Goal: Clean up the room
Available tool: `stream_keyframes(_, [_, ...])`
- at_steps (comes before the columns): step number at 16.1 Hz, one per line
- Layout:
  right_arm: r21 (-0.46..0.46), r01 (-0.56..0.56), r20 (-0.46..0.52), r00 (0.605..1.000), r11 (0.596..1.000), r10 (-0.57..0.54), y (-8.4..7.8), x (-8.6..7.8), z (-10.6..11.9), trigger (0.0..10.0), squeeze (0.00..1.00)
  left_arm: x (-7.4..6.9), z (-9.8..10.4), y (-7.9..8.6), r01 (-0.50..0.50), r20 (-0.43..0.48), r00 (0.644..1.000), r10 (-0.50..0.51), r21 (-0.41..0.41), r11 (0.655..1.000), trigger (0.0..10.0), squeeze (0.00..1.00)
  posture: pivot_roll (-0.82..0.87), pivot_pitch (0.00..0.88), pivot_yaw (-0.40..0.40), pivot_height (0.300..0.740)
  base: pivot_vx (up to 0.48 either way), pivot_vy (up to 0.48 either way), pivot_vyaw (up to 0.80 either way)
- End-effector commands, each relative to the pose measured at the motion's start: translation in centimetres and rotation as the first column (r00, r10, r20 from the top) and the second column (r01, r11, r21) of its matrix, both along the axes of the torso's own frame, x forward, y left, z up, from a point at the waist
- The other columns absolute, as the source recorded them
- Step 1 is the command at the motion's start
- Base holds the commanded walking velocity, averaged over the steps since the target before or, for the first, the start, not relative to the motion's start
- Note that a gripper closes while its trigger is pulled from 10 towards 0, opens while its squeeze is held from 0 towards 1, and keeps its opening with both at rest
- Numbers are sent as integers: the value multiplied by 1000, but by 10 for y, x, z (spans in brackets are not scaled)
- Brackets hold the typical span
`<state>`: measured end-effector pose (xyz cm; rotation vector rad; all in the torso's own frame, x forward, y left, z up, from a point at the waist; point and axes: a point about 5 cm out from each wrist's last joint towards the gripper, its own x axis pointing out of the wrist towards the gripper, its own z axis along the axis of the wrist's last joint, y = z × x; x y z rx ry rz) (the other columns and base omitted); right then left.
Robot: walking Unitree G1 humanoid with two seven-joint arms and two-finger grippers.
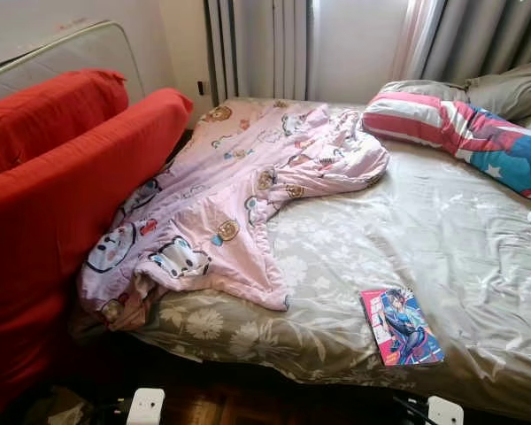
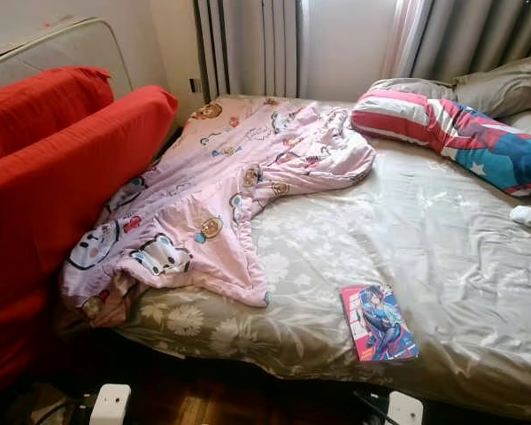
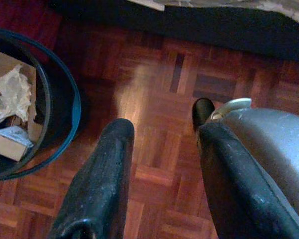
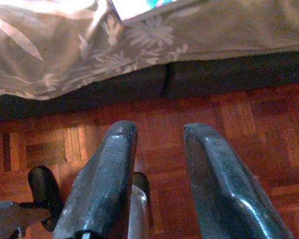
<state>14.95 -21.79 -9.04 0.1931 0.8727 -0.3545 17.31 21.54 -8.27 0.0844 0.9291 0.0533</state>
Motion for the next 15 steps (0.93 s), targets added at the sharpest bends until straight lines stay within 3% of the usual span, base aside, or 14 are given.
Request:
stream_keyframes(1, [10,3,25,1000,1000,-3,3,10,3,10000,0,6,2,-2,19,8,1000,-19,-1,1000,10000,0,67,0,28,701,0,0,0])
stream_keyframes(5, [17,2,32,999,1000,-3,5,11,3,10000,0,7,3,-2,12,8,1000,-12,1,1000,10000,0,69,7,30,701,0,0,0])
stream_keyframes(15, [23,-15,42,999,1000,14,10,16,5,10000,0,9,4,-1,12,13,1000,-12,3,1000,10000,0,65,13,35,701,245,0,0])
